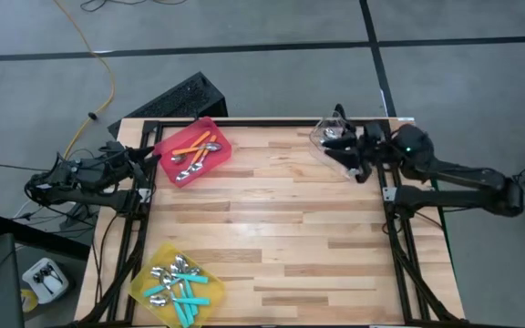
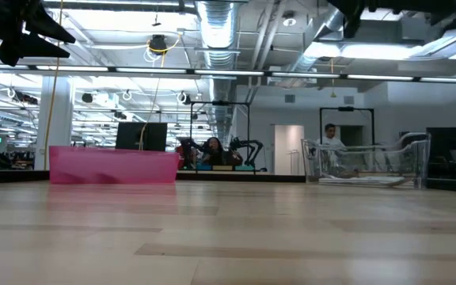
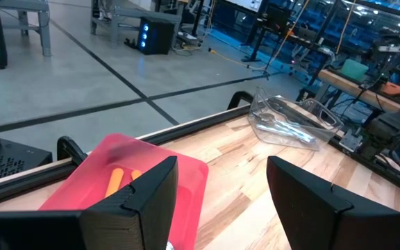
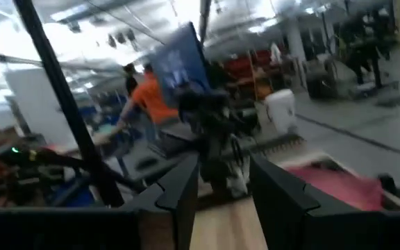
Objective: Sort silverware by color (type)
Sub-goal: Return to Home Position
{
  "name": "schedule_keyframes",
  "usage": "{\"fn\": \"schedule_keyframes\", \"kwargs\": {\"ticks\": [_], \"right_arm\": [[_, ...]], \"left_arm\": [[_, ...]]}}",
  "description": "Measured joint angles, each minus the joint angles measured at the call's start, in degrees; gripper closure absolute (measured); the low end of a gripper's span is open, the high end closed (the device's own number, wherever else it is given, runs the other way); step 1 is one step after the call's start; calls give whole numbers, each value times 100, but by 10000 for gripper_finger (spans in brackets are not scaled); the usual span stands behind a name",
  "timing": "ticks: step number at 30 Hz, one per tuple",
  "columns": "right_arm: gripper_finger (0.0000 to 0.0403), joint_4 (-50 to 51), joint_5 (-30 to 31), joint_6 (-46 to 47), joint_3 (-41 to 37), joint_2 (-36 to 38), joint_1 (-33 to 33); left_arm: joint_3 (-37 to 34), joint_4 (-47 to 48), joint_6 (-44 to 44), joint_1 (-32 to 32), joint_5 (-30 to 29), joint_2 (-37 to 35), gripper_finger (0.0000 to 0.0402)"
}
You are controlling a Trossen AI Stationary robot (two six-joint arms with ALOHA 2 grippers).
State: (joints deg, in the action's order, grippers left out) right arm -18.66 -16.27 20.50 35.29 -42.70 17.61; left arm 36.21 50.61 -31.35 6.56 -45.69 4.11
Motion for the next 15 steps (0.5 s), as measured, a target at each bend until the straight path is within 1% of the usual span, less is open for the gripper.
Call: {"fn": "schedule_keyframes", "kwargs": {"ticks": [6, 8, 10, 13, 15], "right_arm": [[249, -194, 979, -675, 1, -412, -1091], [249, -310, 1439, -690, 0, -616, -1277], [249, -522, 1705, -694, 2, -884, -1320], [249, -800, 1656, -569, -2, -1354, -1285], [249, -1129, 1420, -521, -1, -1687, -1242]], "left_arm": [[0, 0, -99, -1, 0, -1, 196], [0, -4, -129, -1, 2, 1, 196], [0, -44, -209, 0, 4, 1, 196], [0, -114, -648, -1, 11, -1, 196], [-42, -187, -731, -1, 17, -1, 196]]}}
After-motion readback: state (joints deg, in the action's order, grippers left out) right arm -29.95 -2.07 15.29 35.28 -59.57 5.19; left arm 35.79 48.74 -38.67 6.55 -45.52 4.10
